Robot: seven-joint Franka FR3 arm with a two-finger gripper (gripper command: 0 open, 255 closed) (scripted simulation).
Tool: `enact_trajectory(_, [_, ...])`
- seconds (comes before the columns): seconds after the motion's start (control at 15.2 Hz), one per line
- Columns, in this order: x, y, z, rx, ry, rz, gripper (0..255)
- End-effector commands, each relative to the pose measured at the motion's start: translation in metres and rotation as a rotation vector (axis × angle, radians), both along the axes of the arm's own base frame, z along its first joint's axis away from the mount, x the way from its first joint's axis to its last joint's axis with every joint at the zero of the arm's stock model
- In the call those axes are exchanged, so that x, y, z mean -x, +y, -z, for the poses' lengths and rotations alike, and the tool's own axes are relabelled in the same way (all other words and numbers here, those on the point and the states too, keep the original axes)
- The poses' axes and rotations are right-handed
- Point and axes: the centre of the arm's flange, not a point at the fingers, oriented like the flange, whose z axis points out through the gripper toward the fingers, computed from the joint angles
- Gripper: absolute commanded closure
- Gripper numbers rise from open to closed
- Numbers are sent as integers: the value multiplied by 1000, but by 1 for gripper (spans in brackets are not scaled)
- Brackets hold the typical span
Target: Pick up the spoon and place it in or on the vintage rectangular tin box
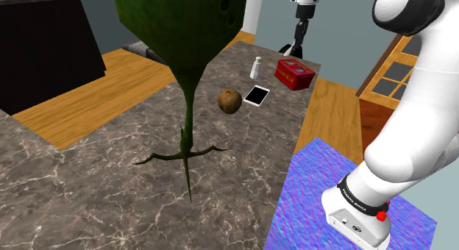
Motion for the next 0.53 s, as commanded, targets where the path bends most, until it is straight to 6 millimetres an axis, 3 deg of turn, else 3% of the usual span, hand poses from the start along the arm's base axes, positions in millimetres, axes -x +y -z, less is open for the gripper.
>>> enact_trajectory(0.0, [4,-27,-2,0,0,-1,255])
enact_trajectory(0.2, [10,-71,-3,0,0,-1,255])
enact_trajectory(0.46, [10,-71,18,0,0,-1,255])
